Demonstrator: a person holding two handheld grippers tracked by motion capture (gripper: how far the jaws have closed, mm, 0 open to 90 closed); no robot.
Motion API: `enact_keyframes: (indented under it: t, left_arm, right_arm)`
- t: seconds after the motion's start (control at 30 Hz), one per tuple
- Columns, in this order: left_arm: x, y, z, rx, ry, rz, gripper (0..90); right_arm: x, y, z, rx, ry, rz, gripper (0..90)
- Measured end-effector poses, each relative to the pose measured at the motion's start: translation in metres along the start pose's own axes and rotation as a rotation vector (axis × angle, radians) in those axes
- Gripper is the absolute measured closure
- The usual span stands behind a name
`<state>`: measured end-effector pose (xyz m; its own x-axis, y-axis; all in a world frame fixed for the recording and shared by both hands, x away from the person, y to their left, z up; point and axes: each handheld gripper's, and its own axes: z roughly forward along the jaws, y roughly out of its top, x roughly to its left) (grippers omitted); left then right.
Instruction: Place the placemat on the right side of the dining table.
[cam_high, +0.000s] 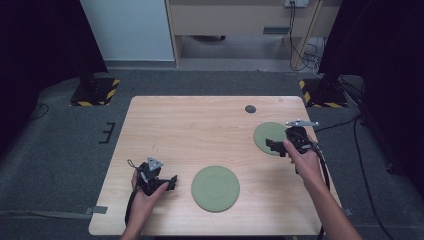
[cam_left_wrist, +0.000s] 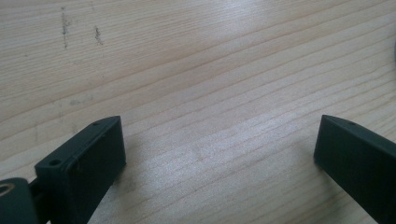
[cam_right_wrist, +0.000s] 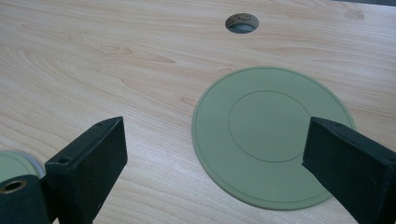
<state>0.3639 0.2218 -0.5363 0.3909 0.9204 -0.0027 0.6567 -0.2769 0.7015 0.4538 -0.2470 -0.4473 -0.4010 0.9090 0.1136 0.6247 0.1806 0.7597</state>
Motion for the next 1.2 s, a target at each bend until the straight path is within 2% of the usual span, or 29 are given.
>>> enact_keyframes:
  t: [0.5,0.87,1.2]
  left_arm:
    - [0.000,0.000,0.000,0.000,0.000,0.001,1.4]
    - [0.000,0.000,0.000,0.000,-0.001,0.001,1.4]
    - [0.000,0.000,0.000,0.000,-0.001,0.001,1.4]
  right_arm:
    - [0.013,-0.007,0.003,0.013,0.020,-0.026,6.7]
    - [0.032,-0.026,0.013,0.049,0.040,-0.060,8.0]
    - [0.041,-0.035,0.016,0.057,0.051,-0.086,8.6]
